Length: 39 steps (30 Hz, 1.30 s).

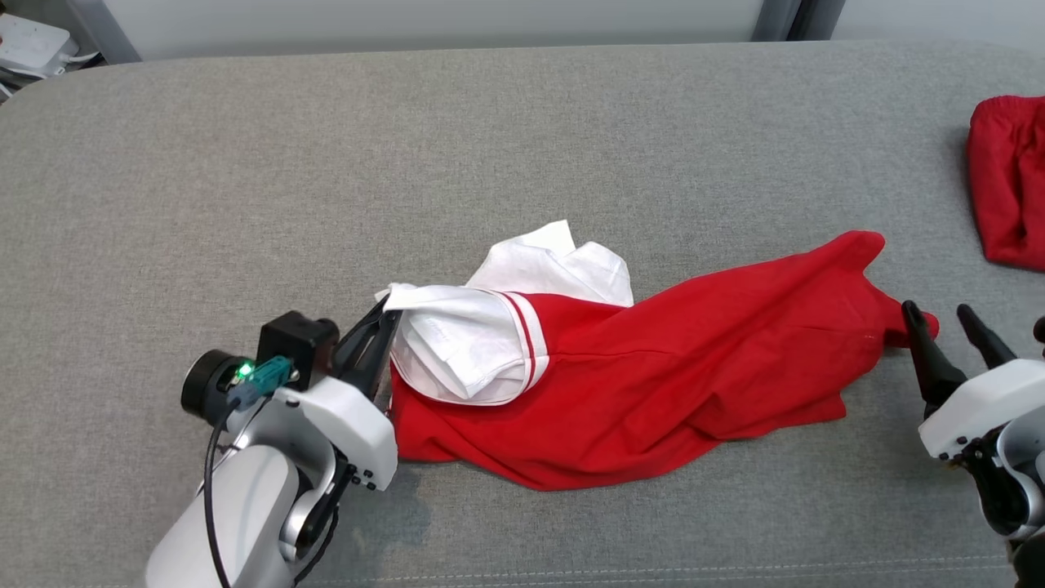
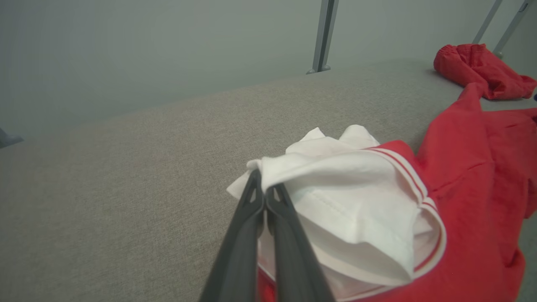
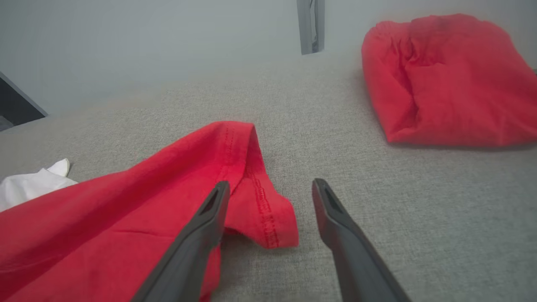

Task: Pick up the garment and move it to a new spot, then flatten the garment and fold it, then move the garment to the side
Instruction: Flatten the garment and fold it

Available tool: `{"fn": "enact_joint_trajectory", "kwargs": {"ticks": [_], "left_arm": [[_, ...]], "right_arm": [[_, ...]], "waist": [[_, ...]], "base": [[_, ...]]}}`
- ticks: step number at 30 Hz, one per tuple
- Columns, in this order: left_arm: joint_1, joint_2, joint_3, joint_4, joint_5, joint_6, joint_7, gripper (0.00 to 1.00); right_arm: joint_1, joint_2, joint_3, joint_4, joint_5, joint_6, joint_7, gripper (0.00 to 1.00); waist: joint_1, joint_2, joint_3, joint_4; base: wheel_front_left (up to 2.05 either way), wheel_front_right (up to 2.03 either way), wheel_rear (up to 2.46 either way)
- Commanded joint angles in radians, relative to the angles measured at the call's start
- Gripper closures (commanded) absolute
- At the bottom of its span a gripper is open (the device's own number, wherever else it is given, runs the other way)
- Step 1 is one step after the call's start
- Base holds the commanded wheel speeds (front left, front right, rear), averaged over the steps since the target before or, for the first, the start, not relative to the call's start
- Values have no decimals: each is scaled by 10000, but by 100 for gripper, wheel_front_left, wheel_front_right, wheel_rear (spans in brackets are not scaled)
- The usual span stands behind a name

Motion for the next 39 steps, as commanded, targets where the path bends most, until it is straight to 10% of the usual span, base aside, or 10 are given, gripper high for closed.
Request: {"fn": "enact_joint_trajectory", "kwargs": {"ticks": [1, 18, 19, 21, 24, 39], "left_arm": [[-19, 326, 476, -402, 68, 194, -204, 100], [516, 529, 447, -1892, 96, 747, -95, 100], [521, 533, 439, -1923, 96, 760, -88, 100], [533, 551, 432, -1969, 90, 780, -81, 100], [555, 609, 435, -2025, 107, 827, -88, 100], [830, 948, 490, -2849, 101, 1066, -1, 100]], "right_arm": [[287, -218, 83, -571, 412, -2, -126, 0], [261, -51, 1091, -849, 2343, -2, 629, 0], [221, -60, 1161, -734, 2337, -2, 608, 5], [145, -89, 1323, -549, 2284, -2, 528, 55], [92, -153, 1533, -433, 2184, -2, 293, 100], [661, -1202, 558, -2118, 1806, -2, -414, 100]], "waist": [[0, 0, 24, 6], [0, 0, 367, 482], [0, 0, 372, 498], [0, 0, 375, 528], [0, 0, 349, 544], [0, 0, -94, 281]], "base": [[0, 0, 0], [0, 0, 0], [0, 0, 0], [0, 0, 0], [0, 0, 0], [0, 0, 0]]}}
